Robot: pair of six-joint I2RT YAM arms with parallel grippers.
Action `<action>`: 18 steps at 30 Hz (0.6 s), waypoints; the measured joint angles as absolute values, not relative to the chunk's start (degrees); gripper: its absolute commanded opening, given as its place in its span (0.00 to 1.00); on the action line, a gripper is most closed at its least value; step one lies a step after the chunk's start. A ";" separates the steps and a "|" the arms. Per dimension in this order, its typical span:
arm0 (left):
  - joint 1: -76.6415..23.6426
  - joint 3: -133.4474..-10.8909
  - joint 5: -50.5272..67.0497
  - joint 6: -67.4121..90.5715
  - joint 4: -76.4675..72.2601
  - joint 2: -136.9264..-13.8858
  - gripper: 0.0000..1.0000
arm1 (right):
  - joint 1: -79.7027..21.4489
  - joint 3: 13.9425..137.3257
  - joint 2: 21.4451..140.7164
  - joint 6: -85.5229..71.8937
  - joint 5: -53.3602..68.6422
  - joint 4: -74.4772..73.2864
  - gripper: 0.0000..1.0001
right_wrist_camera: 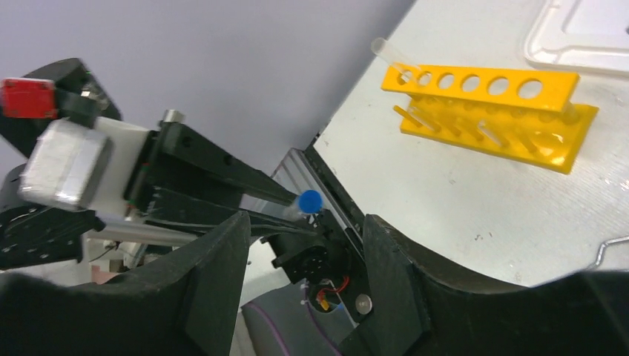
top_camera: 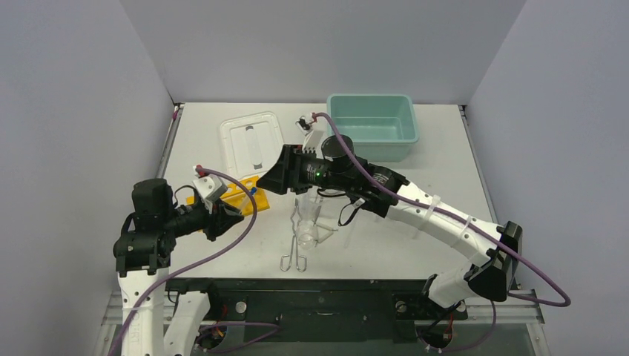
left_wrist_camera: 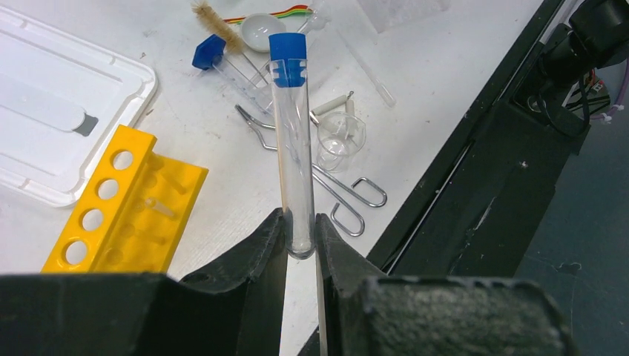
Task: Organize the chemistry lab equipment
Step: Insert the test tube into the slot of the test tube rack.
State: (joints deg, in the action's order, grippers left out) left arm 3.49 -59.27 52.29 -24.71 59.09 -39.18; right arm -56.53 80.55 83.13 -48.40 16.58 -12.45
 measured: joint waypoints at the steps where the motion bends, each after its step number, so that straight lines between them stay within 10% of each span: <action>1: 3.49 -59.31 52.29 -25.04 59.42 -39.18 0.00 | -56.55 81.76 83.20 -48.03 17.41 -12.86 0.54; 18: 3.49 -59.51 52.34 -29.58 63.77 -39.40 0.00 | -57.49 88.79 91.64 -46.50 21.91 -18.81 0.38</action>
